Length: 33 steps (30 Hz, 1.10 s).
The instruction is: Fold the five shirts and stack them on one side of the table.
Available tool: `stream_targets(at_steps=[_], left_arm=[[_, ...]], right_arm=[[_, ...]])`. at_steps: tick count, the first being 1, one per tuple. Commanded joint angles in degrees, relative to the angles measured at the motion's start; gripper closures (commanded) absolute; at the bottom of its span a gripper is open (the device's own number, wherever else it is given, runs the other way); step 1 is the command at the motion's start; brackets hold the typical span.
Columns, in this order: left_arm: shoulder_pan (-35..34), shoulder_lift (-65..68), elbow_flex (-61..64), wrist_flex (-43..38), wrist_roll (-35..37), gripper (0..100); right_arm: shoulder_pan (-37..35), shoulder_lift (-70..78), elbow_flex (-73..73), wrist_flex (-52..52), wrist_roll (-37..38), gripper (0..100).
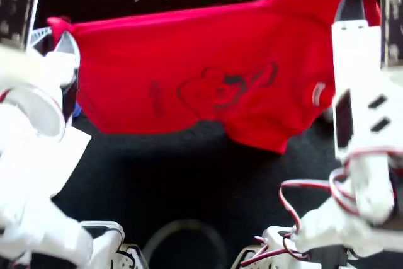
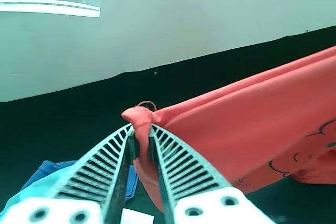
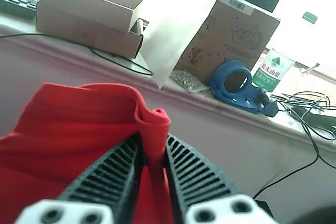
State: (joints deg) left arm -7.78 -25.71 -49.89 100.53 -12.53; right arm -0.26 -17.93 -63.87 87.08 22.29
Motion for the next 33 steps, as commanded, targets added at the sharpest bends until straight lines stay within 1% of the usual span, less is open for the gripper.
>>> stream_targets(at_steps=[1,9,17,20,24,28,31,33], left_arm=[[-1.27,-4.88,2.59,0.0,-0.44,99],[-1.27,-9.01,3.12,0.0,-0.44,99],[-1.36,-8.57,3.21,0.0,-0.44,99],[-1.36,-8.13,4.35,-0.09,-0.44,99],[-1.27,-4.18,9.45,-0.18,-0.44,99],[-1.27,3.56,15.6,-0.26,-0.44,99],[-1.27,10.86,18.59,-2.99,-0.44,99],[-1.27,15.78,19.3,-5.8,-0.44,99]], right_arm=[[0.48,-1.19,-7.43,3.91,0.7,99.2],[0.75,-1.19,-19.3,4.88,0.79,99.2],[0.66,-0.57,-19.82,4.44,0.79,99.2],[0.57,-0.22,-14.2,4.35,0.79,99.2],[0.48,2.51,-5.05,4.35,0.79,99.2],[0.4,8.57,3.91,4.35,0.62,99.2],[0.22,14.81,9.27,3.74,0.44,99.2],[-0.13,19.3,11.38,1.45,0.7,99.2]])
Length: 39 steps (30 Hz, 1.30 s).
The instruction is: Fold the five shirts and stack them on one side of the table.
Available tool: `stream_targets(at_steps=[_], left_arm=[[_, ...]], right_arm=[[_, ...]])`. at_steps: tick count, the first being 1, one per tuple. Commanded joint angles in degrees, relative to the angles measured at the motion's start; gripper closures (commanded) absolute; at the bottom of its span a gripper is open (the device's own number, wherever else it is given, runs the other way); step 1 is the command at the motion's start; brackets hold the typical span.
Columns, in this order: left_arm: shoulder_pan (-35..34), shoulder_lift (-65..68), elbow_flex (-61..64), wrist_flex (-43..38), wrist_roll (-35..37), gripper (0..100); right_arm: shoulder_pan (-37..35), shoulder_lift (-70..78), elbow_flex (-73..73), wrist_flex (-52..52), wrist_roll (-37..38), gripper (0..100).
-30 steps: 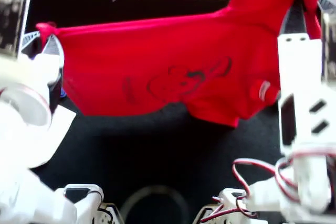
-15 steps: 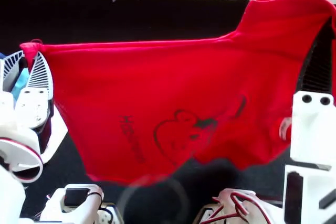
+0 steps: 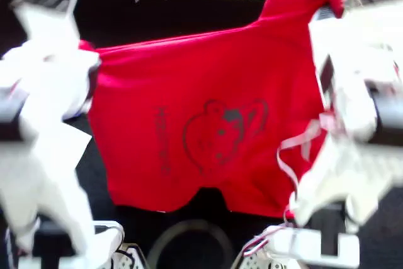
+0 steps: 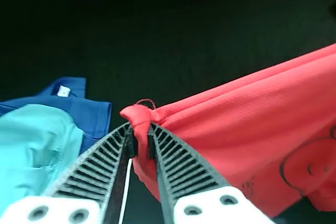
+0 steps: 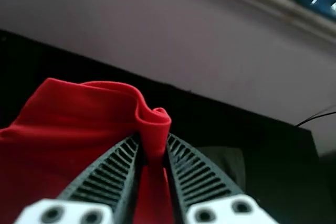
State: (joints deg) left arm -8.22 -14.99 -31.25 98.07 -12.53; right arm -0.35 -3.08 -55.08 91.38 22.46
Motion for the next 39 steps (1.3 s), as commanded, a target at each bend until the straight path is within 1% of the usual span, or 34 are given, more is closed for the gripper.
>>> stream_targets(at_steps=[1,7,11,17,26,28,30,33,39], left_arm=[[-0.84,7.6,0.57,-5.1,-0.44,99],[-0.92,19.38,-0.92,-16.79,-0.44,99],[-0.75,24.75,-8.48,-18.81,-0.44,99],[-0.84,35.21,-20.26,-18.81,-0.44,99],[-0.66,50.95,-22.29,-18.46,-0.44,99],[-0.84,52.97,-22.29,-18.37,-0.44,99],[-0.92,53.93,-22.29,-18.02,-0.44,99],[-0.75,53.76,-22.37,-14.77,-0.44,99],[-0.92,54.02,-25.63,-3.78,-0.53,99]], right_arm=[[-0.13,6.55,3.38,-4.35,0.53,99.2],[-0.4,16.04,3.38,-15.08,0.35,99.2],[-0.4,18.15,3.38,-21.32,0.35,99.2],[-0.48,19.74,3.82,-22.55,0.18,99.2],[-1.98,29.67,8.92,-14.99,0.09,99.2],[-1.98,31.69,8.92,-14.11,-1.58,99.2],[-1.89,33.01,8.48,-13.58,-5.19,99.2],[-1.89,33.1,8.4,-10.15,-7.91,99.2],[-1.8,33.1,8.4,-0.84,-8.18,99.2]])
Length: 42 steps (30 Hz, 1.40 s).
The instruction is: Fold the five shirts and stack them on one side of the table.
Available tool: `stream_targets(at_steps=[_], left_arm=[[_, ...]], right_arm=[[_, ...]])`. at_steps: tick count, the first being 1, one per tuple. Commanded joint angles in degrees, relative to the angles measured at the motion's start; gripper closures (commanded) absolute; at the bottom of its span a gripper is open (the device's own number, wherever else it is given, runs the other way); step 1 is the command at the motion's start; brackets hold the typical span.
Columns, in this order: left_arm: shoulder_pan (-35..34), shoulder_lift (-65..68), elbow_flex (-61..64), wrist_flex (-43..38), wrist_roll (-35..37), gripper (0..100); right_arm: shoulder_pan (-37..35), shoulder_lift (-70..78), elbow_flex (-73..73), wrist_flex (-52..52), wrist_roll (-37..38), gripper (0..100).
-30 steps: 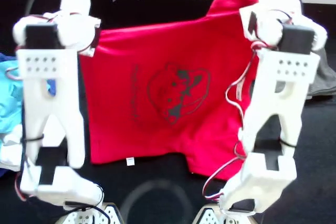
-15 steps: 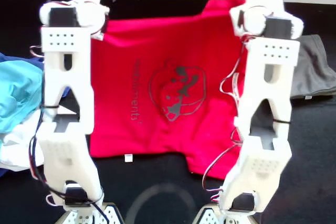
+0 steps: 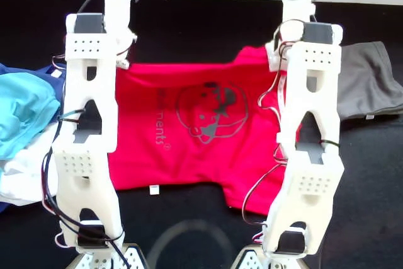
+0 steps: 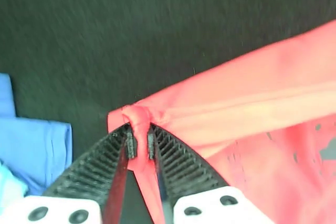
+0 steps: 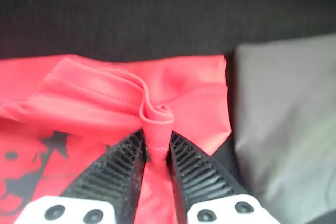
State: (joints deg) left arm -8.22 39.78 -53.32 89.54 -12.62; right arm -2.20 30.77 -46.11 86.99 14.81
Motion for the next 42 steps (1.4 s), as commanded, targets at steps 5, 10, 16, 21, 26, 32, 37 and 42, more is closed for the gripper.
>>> stream_targets(at_steps=[5,10,16,21,26,32,37,42], left_arm=[[-0.92,-1.1,-8.13,12.13,-0.35,99],[-1.8,-6.64,-2.59,12.31,-0.35,99],[-1.89,-21.49,21.41,12.13,-3.08,99],[-2.07,-30.73,37.14,12.04,-4.31,99],[-2.07,-37.49,50.24,7.47,-5.27,99],[-1.71,-42.15,68.18,-3.25,-5.27,99],[-1.8,-44.35,76.09,-6.59,-5.36,99],[-1.8,-45.58,77.76,-6.59,-5.36,99]], right_arm=[[-0.04,-0.92,-0.66,11.3,-0.62,99.2],[0.31,-4.44,0.22,14.2,-0.62,99.2],[0.48,-19.74,15.96,14.11,-0.62,99.2],[1.45,-33.54,42.33,8.13,-0.18,99.2],[2.86,-48.04,69.23,-4.88,1.67,99.2],[3.3,-57.54,87.43,-12.18,4.75,99.2],[3.3,-60.18,92.79,-12.18,7.3,99.2],[3.3,-61.67,96.04,-12.09,8.97,99.2]])
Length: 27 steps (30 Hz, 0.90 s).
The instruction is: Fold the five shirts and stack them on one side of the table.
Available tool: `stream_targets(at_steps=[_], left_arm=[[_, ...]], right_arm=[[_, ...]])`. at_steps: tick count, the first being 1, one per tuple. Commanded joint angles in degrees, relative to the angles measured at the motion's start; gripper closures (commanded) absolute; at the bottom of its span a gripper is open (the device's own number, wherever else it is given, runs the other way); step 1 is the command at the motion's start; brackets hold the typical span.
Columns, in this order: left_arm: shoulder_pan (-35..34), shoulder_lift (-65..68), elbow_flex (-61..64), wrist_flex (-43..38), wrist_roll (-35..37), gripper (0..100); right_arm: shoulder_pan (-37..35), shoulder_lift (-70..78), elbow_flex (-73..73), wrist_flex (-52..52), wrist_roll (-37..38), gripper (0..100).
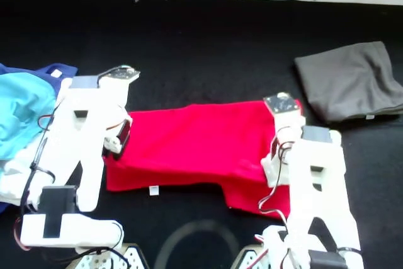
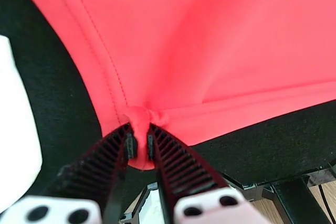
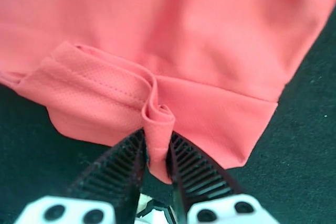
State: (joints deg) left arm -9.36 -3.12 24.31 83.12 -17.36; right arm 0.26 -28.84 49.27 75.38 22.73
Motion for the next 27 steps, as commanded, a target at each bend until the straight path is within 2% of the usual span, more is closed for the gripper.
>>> stream_targets(at_steps=[1,9,14,16,21,24,25,27], left_arm=[[-0.66,-2.86,0.22,-0.18,-0.62,99],[-0.75,-2.51,1.54,-1.76,-0.62,98],[-1.1,-3.03,0.4,-1.32,-0.62,82],[-1.71,-3.12,-0.75,-0.97,-0.62,79],[-4.44,-3.03,-10.77,3.52,-2.9,80],[-4.88,-2.42,-14.99,3.52,-2.9,81],[-4.53,-2.42,-14.81,3.08,-2.81,83],[-2.68,-2.07,-13.93,-0.09,-2.55,96]], right_arm=[[0.92,-2.77,1.01,-0.48,1.14,99.2],[0.84,-6.73,4.09,-0.4,3.87,98.8],[0.4,-7.25,2.24,2.95,3.87,85.3],[0.13,-7.25,-0.22,4.88,3.87,83.0],[-0.04,-7.25,-9.8,10.33,3.6,83.0],[-0.04,-6.73,-14.81,9.01,3.52,84.1],[-0.22,-6.55,-15.78,7.25,3.52,86.8],[-1.54,-6.29,-16.04,1.8,3.43,97.7]])
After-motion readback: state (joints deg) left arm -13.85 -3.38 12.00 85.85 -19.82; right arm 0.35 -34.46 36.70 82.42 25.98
